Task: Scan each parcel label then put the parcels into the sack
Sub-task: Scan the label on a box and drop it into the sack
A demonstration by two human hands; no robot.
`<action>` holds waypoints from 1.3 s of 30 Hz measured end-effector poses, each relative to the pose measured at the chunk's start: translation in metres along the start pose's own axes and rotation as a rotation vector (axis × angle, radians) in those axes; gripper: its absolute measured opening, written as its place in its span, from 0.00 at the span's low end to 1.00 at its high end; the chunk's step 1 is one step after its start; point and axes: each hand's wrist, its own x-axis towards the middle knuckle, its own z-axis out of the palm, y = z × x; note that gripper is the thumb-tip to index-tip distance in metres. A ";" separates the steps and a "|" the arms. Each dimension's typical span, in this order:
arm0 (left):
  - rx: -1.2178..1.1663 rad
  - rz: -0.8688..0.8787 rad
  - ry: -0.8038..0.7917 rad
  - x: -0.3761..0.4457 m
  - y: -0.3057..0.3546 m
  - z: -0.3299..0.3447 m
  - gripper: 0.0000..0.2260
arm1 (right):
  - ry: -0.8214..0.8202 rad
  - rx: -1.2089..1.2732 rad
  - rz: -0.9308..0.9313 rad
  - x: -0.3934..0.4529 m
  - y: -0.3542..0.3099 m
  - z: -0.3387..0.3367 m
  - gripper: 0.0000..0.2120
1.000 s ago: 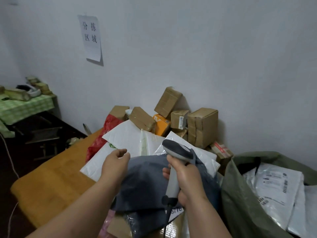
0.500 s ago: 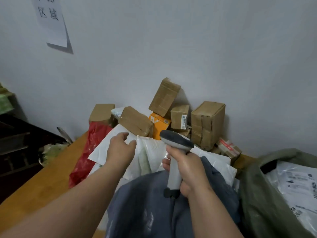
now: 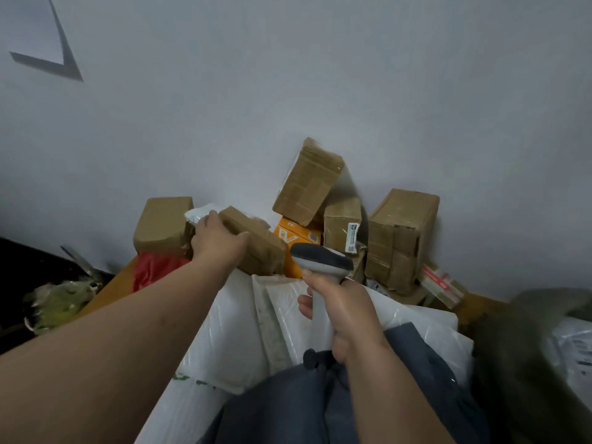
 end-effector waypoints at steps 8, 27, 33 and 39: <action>-0.189 -0.125 -0.062 0.046 -0.012 0.016 0.37 | -0.010 0.020 0.082 0.030 0.015 0.000 0.13; -0.250 0.287 0.065 -0.067 -0.002 -0.002 0.25 | -0.049 0.184 0.141 0.016 0.011 -0.012 0.17; -0.192 0.567 0.151 -0.150 -0.014 0.010 0.31 | -0.165 0.265 0.107 -0.024 0.006 -0.019 0.22; -0.517 0.477 0.100 -0.211 -0.007 0.009 0.22 | -0.177 0.292 -0.008 -0.072 0.006 -0.034 0.13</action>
